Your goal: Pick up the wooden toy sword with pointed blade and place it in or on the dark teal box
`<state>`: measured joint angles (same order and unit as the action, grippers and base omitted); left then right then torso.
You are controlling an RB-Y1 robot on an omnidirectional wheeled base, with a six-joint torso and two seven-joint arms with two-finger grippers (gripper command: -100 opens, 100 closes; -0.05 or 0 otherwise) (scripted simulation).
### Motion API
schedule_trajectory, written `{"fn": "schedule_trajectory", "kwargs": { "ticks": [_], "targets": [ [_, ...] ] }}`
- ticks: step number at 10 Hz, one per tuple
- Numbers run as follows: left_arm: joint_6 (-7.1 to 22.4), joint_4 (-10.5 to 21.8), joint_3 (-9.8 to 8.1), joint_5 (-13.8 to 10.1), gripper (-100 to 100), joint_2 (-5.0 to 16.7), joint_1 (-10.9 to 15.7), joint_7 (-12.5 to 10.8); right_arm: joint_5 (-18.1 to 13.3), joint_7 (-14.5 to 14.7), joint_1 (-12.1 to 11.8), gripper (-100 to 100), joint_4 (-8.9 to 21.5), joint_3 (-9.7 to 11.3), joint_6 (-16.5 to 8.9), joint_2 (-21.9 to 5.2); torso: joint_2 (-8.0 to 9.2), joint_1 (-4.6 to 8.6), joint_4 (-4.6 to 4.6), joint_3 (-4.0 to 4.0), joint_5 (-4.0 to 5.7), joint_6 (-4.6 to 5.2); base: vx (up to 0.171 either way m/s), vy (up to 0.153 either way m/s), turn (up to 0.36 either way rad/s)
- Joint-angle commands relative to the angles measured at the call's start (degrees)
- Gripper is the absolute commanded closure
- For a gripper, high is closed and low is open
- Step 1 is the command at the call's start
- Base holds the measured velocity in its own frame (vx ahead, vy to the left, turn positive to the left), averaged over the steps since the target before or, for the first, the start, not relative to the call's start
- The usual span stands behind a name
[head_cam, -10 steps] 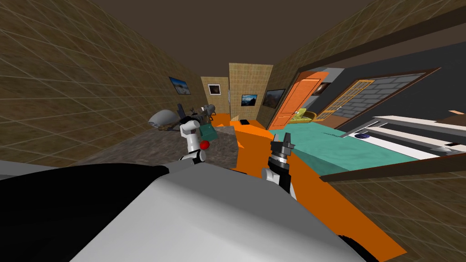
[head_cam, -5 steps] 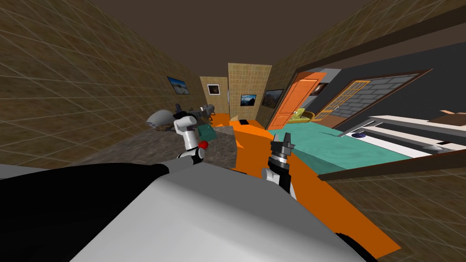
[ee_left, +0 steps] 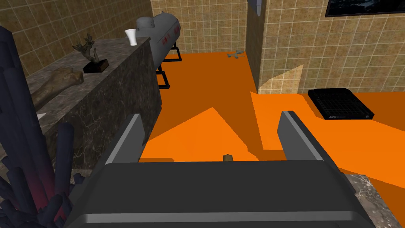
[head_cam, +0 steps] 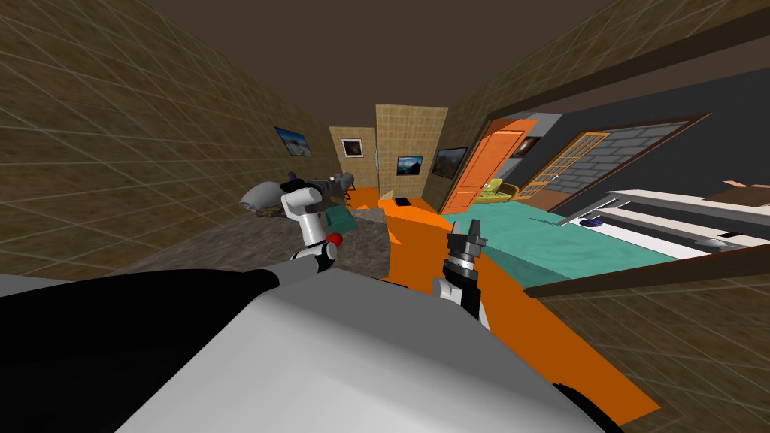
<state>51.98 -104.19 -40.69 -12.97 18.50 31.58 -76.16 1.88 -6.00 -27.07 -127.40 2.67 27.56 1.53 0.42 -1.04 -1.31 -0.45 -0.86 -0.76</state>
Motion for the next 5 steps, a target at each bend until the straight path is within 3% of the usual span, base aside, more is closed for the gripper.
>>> {"fn": "schedule_trajectory", "kwargs": {
  "ticks": [1,5],
  "targets": [
    [0.0,0.0,0.00,0.0,0,0.0,0.0,0.0,0.0,0.0,0.0,0,0.0,0.0,0.0,0.0,0.00,0.00,0.00,0.00,0.00,0.00,0.000,0.000,0.000],
    [0.0,0.0,0.00,0.0,0,0.0,0.0,0.0,0.0,0.0,0.0,0,0.0,0.0,0.0,0.0,0.00,-0.02,0.00,0.00,-0.01,0.00,0.000,0.000,0.000]
  ]
}}
